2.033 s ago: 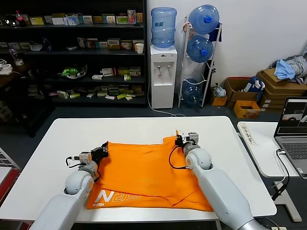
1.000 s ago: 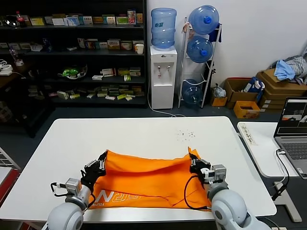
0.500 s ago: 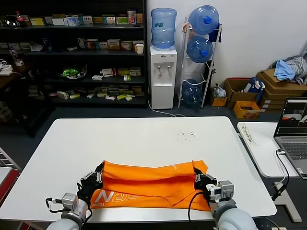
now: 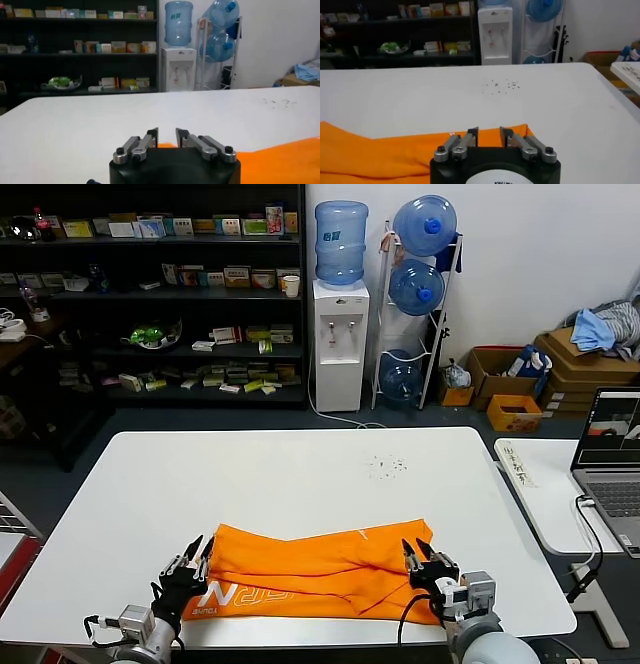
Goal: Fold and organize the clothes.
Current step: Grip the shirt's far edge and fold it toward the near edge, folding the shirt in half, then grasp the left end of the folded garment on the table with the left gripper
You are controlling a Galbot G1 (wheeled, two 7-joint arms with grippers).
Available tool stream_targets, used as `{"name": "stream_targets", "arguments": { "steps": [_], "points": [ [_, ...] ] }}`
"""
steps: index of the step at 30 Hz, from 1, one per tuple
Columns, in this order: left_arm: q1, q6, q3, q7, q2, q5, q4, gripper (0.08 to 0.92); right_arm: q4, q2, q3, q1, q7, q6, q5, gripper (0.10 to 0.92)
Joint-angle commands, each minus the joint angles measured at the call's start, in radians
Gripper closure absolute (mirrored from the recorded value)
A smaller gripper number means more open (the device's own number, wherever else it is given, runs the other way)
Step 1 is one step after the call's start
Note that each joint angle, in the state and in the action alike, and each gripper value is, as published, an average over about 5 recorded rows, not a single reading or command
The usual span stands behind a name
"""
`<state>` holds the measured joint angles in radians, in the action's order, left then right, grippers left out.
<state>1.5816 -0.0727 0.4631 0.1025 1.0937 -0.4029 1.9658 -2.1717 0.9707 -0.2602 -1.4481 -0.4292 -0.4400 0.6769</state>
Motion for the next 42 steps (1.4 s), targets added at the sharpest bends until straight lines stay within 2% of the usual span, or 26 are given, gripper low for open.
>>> {"name": "stream_targets", "arguments": {
  "steps": [1,7,12,15,18,31,35,42],
  "points": [
    [0.051,0.000,0.025,-0.009,0.010,0.016,-0.003,0.574,-0.017,-0.002,-0.029,-0.043,0.039,0.022,-0.050,0.533],
    [0.091,0.014,0.029,-0.021,0.046,0.016,-0.023,0.401,0.001,0.017,-0.072,-0.088,0.080,0.067,-0.118,0.359],
    [0.065,0.047,0.027,-0.030,0.091,0.016,-0.055,0.256,0.006,0.046,-0.077,-0.110,0.109,0.105,-0.174,0.231],
    [0.031,0.057,0.025,-0.032,0.110,0.014,-0.077,0.196,0.001,0.060,-0.076,-0.114,0.112,0.107,-0.177,0.207],
    [0.001,0.055,0.016,-0.032,0.114,0.008,-0.094,0.180,0.000,0.066,-0.077,-0.115,0.112,0.108,-0.179,0.203],
    [-0.052,-0.021,-0.020,-0.001,0.082,-0.018,-0.136,0.188,-0.001,0.074,-0.081,-0.113,0.109,0.103,-0.179,0.203],
    [-0.043,-0.046,-0.019,0.008,0.073,-0.016,-0.134,0.273,-0.002,0.072,-0.081,-0.111,0.108,0.101,-0.177,0.203],
    [-0.027,-0.070,-0.022,0.016,0.071,-0.015,-0.117,0.480,-0.006,0.068,-0.082,-0.107,0.107,0.097,-0.171,0.203]
  ]
}}
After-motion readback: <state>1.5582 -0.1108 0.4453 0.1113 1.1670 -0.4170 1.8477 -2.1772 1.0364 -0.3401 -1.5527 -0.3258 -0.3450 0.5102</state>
